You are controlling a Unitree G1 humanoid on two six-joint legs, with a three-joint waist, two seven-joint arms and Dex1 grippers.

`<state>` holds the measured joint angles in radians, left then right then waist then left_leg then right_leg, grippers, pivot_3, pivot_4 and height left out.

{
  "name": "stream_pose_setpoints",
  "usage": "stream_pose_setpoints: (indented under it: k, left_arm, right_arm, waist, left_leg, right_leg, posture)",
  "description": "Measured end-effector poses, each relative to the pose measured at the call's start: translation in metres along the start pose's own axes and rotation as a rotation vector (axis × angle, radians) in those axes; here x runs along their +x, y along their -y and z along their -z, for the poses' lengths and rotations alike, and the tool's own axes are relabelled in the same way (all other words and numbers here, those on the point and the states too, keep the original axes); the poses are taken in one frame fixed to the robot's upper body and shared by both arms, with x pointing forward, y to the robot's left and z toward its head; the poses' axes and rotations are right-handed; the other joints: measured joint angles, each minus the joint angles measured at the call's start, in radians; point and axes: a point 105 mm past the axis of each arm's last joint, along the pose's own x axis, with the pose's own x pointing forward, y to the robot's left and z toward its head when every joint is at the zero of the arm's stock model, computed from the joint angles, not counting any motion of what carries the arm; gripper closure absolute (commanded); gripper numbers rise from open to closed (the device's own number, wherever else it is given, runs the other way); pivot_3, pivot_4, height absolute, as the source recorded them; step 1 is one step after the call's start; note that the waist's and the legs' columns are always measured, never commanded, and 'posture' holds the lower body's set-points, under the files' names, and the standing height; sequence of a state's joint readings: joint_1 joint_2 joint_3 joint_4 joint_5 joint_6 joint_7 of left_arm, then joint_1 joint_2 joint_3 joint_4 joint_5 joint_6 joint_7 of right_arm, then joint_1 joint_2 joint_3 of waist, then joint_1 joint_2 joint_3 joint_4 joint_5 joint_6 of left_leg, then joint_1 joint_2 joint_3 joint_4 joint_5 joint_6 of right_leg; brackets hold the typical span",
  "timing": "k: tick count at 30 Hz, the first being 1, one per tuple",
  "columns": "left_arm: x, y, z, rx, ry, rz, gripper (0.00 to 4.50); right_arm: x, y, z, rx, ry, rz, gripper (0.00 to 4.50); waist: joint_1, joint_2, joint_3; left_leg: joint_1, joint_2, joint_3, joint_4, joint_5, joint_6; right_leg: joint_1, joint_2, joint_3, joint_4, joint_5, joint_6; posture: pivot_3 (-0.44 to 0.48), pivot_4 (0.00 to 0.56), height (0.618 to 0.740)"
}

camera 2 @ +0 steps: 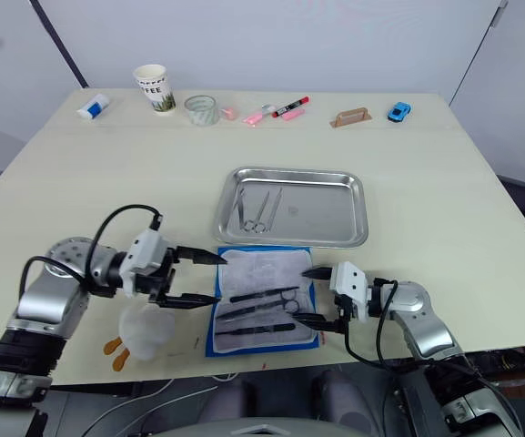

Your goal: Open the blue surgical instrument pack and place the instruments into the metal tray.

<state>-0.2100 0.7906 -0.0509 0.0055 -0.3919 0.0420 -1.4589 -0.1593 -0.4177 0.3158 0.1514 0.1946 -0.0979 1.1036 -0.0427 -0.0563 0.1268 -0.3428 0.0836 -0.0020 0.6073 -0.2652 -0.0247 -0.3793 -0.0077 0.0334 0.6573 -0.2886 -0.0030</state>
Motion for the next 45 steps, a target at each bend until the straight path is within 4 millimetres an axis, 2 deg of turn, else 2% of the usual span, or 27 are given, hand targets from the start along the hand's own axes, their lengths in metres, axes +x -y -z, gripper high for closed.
stream_pose_setpoints:
  k: [2, 3, 4, 7, 8, 22, 32, 37, 40, 45]
  left_arm:
    - [0.005, 0.002, 0.003, -0.006, -0.006, -0.024, 1.04]
    - [0.008, 0.002, 0.004, -0.007, -0.013, -0.036, 1.52]
    - [0.011, 0.003, 0.005, -0.011, -0.017, -0.046, 1.74]
    - [0.021, 0.008, 0.008, -0.018, -0.016, -0.044, 3.22]
    - [0.022, 0.009, 0.008, -0.019, -0.018, -0.045, 3.54]
    - [0.036, 0.012, 0.023, -0.032, -0.081, -0.043, 3.54]
    - [0.041, 0.01, 0.034, -0.023, -0.098, -0.069, 3.54]
    - [0.043, 0.009, 0.035, -0.014, -0.097, -0.07, 3.54]
    - [0.044, 0.01, 0.035, -0.013, -0.097, -0.066, 4.37]
    - [0.044, 0.009, 0.035, -0.018, -0.097, -0.071, 4.37]
  right_arm:
    - [0.0, 0.0, 0.0, 0.0, 0.0, 0.0, 0.0]
    - [0.0, 0.0, 0.0, 0.0, 0.0, 0.0, 0.0]
    - [0.0, 0.0, 0.0, 0.0, 0.0, 0.001, 0.0]
    - [0.0, 0.0, 0.0, 0.0, 0.001, 0.001, 0.0]
    - [0.0, 0.0, 0.0, 0.0, 0.001, 0.001, 0.0]
    - [0.001, 0.0, 0.0, 0.001, 0.003, -0.001, 0.0]
    - [0.001, -0.001, -0.001, 0.001, 0.004, -0.002, 0.0]
    - [0.001, -0.001, 0.0, 0.001, 0.004, -0.001, 0.0]
    - [0.001, -0.001, 0.0, 0.002, 0.004, -0.001, 0.0]
    - [0.001, -0.001, 0.0, 0.002, 0.004, -0.001, 0.0]
  waist:
    - [0.001, 0.0, 0.0]
    - [0.002, 0.0, 0.0]
    - [0.002, 0.0, 0.0]
    - [0.001, 0.0, 0.0]
    - [0.001, 0.0, 0.0]
    - [0.002, 0.0, 0.0]
    - [0.006, 0.001, 0.0]
    - [0.009, 0.002, -0.001]
    - [0.01, 0.003, -0.002]
    - [0.01, 0.003, -0.002]
  left_leg:
    - [0.0, 0.0, 0.0, 0.0, 0.0, 0.0]
    - [0.0, 0.001, 0.0, 0.0, 0.0, 0.0]
    - [0.0, 0.001, 0.0, 0.0, 0.0, 0.0]
    - [0.0, 0.001, 0.0, -0.001, 0.0, 0.0]
    - [0.0, 0.001, 0.0, -0.001, 0.0, 0.0]
    - [0.001, 0.001, 0.0, -0.006, 0.0, 0.0]
    - [0.002, 0.003, 0.0, -0.01, -0.003, -0.004]
    - [0.002, 0.005, 0.0, -0.01, -0.003, -0.005]
    - [0.002, 0.005, 0.0, -0.01, -0.003, -0.005]
    - [0.002, 0.005, -0.001, -0.01, -0.003, -0.005]
  right_leg:
    - [0.0, -0.002, -0.004, 0.0, 0.0, 0.0]
    - [0.0, -0.003, -0.005, 0.0, 0.0, 0.0]
    - [0.0, -0.004, -0.006, 0.0, 0.0, 0.0]
    - [0.0, -0.008, -0.012, -0.001, 0.0, 0.0]
    - [0.0, -0.009, -0.014, -0.001, 0.0, 0.0]
    - [-0.001, -0.02, -0.028, -0.005, 0.001, -0.002]
    - [-0.001, -0.045, -0.065, -0.01, 0.002, -0.003]
    - [-0.001, -0.049, -0.077, -0.013, 0.002, -0.002]
    - [-0.001, -0.049, -0.078, -0.013, 0.002, -0.002]
    - [0.0, -0.049, -0.08, -0.013, 0.002, -0.002]
  posture:
    - [0.0, 0.15, 0.74]
    - [0.0, 0.15, 0.74]
    - [0.0, 0.15, 0.74]
    - [0.0, 0.15, 0.74]
    - [0.0, 0.15, 0.74]
    - [0.0, 0.15, 0.74]
    - [0.0, 0.15, 0.74]
    - [0.0, 0.15, 0.74]
    - [0.0, 0.15, 0.74]
    - [0.0, 0.15, 0.74]
